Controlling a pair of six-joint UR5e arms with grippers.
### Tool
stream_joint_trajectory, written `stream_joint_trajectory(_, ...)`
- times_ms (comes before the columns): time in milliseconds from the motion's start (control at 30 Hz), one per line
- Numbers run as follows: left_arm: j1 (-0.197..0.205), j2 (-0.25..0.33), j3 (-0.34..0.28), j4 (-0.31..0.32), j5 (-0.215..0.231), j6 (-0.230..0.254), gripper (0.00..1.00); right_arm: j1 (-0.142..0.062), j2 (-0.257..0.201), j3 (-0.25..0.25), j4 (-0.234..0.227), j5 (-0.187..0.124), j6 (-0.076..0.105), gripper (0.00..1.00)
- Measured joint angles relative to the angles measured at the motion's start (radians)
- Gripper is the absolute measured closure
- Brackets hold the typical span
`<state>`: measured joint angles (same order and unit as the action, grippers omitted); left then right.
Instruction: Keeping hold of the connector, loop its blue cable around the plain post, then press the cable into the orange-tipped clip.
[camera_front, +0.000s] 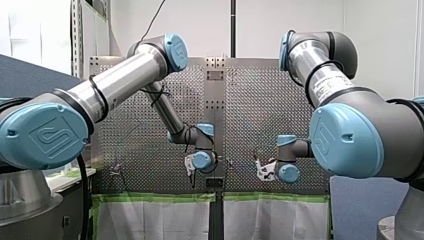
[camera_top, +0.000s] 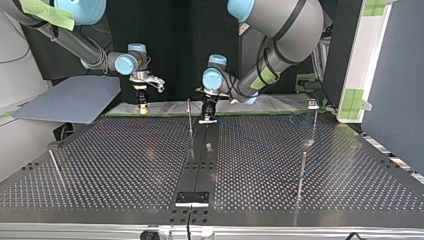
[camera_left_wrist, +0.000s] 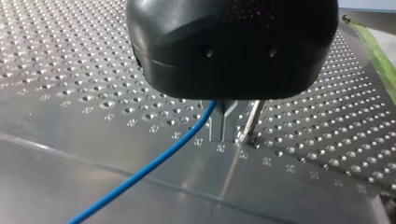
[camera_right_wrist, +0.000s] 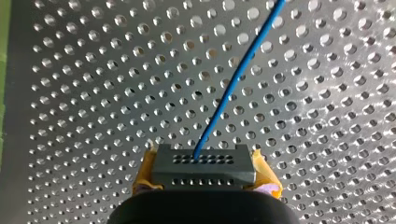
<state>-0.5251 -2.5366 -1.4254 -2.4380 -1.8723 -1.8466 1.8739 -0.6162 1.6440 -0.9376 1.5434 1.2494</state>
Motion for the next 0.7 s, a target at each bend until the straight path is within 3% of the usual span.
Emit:
stream_joint_trajectory(267, 0.018, -0.036, 0.050, -0.050, 0.015, -0.003, 1.00, -0.011, 0.000, -0.044, 0.044, -0.002, -0.004, 1.00)
stream_joint_trajectory(467, 0.025, -0.054, 0.086, -0.080, 0.017, 0.003, 1.00, -0.018, 0.000, -0.054, 0.048, -0.005, -0.005, 1.00)
stream_joint_trajectory(700, 0.034, -0.056, 0.110, -0.102, 0.018, 0.004, 1.00, -0.025, 0.000, -0.073, 0.052, -0.029, -0.006, 1.00)
